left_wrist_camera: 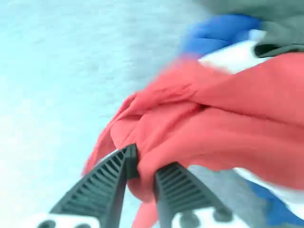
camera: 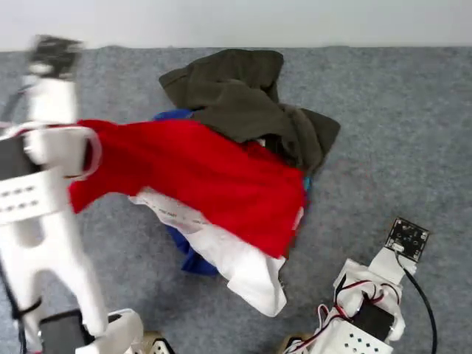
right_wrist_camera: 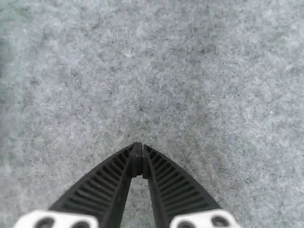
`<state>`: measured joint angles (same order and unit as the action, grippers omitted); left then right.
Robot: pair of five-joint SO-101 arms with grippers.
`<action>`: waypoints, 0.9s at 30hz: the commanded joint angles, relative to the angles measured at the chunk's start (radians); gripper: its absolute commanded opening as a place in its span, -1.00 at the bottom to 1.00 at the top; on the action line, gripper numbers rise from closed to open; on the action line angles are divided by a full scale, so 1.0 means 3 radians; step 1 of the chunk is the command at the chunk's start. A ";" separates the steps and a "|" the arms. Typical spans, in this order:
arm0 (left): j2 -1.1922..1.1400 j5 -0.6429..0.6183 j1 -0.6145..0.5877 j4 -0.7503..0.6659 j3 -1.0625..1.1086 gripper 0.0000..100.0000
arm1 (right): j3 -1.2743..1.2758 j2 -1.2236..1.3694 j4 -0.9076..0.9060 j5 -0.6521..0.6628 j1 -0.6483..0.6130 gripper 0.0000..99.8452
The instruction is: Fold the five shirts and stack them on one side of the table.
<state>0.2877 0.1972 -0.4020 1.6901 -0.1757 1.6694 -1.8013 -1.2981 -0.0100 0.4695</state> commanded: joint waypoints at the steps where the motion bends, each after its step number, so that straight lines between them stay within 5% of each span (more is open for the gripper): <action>1: 0.0220 0.0148 -0.0716 -0.0297 -0.0105 -0.98 | 0.0046 -0.0008 -0.0013 -0.0020 0.0054 -0.98; 7: 0.0189 0.0368 -0.1478 -0.0747 -0.0069 -0.97 | 0.0046 -0.0008 -0.0013 -0.0020 0.0054 -0.98; 17: 0.0189 0.0593 -0.2015 -0.1647 0.0713 -0.97 | 0.0046 -0.0008 -0.0013 -0.0020 0.0054 -0.98; 27: 0.0225 0.0578 -0.2695 -0.2588 0.0754 -0.97 | 0.0046 -0.0008 -0.0013 -0.0020 0.0054 -0.98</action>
<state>0.3092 0.3583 -1.1538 1.0150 0.0591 1.6694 -1.8013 -1.2981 -0.0100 0.4695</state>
